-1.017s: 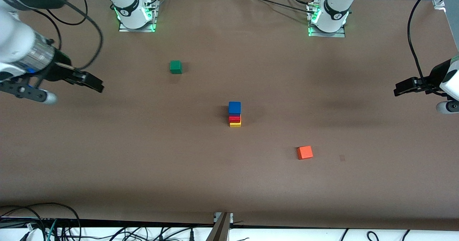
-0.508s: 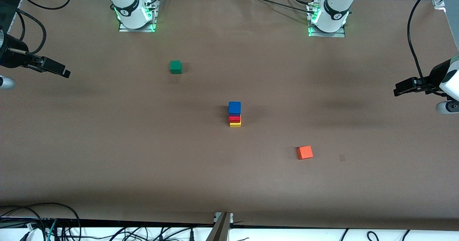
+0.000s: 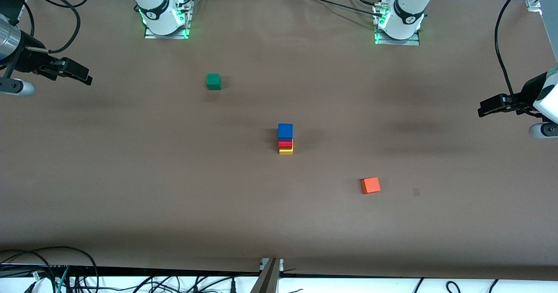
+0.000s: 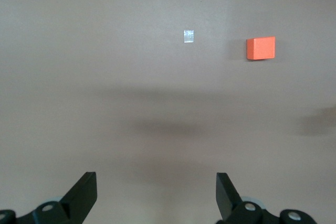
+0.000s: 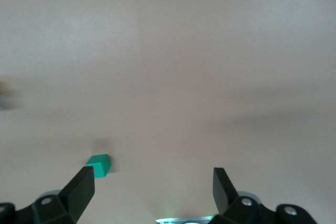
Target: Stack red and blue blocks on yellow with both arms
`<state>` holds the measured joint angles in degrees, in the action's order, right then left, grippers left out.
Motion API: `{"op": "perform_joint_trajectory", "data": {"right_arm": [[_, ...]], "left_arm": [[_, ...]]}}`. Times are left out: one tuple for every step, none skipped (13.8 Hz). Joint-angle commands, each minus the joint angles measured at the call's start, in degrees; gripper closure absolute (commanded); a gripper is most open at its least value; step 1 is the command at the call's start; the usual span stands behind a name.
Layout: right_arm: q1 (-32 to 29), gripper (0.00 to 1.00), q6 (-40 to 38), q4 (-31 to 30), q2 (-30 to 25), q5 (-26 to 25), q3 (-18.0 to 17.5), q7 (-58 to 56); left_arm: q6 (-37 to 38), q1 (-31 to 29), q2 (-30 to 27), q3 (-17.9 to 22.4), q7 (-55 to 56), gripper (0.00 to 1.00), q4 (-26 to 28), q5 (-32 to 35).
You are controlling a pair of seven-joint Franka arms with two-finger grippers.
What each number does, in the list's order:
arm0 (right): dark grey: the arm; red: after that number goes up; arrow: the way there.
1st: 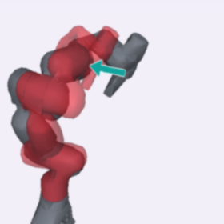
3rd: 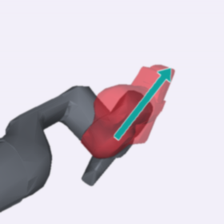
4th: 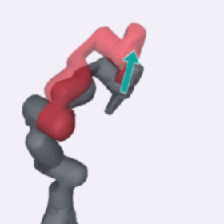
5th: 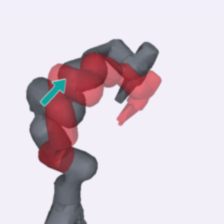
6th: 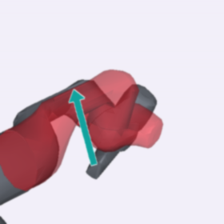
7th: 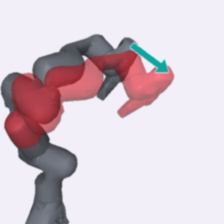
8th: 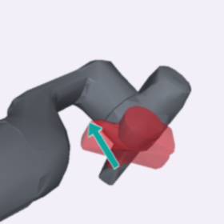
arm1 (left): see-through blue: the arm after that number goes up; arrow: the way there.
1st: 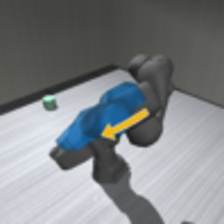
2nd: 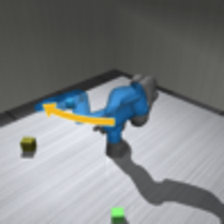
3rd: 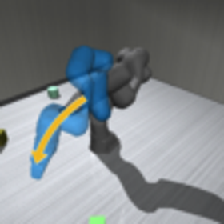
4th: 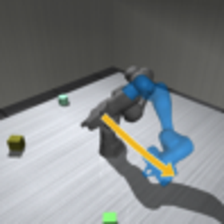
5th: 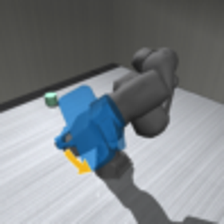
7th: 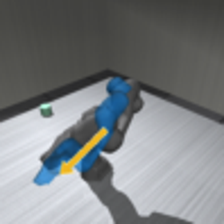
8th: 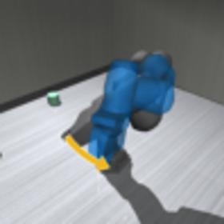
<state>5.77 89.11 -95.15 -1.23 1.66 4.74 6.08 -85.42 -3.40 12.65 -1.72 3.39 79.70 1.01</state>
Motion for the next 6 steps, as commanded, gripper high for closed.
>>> {"op": "perform_joint_trajectory", "data": {"right_arm": [[-1.38, 0.0, 0.89, -1.26, -1.23, -0.61, -1.22, -3.09], [-1.03, 0.0, 0.89, -1.26, -1.23, -0.52, -1.31, -2.91], [-1.03, 0.0, 0.98, -1.18, -1.23, -0.52, -1.49, -2.91], [-1.03, 0.0, 0.98, -1.09, -1.05, -0.43, -1.49, -2.91], [-1.03, 0.0, 0.89, -0.83, -0.79, -0.34, -1.58, -3.0], [-1.03, 0.0, 0.89, -0.82, -0.79, 0.01, -1.66, -3.17]], "left_arm": [[-0.71, -0.38, -0.09, -0.12, -1.11, 0.0, 0.63, -1.97], [-0.71, -0.38, -0.09, -0.04, -1.11, 0.0, 0.63, -2.67], [-0.62, -0.38, -0.09, -0.04, -1.11, 0.0, 0.63, -2.77], [-0.62, -0.38, -0.09, -0.04, -1.11, 0.0, 0.63, -2.77], [-0.54, -0.38, 0.09, 0.05, -1.02, 0.0, 0.63, -2.77], [-0.53, -0.12, 0.18, -0.04, -1.11, 0.0, 0.63, -2.51]]}}
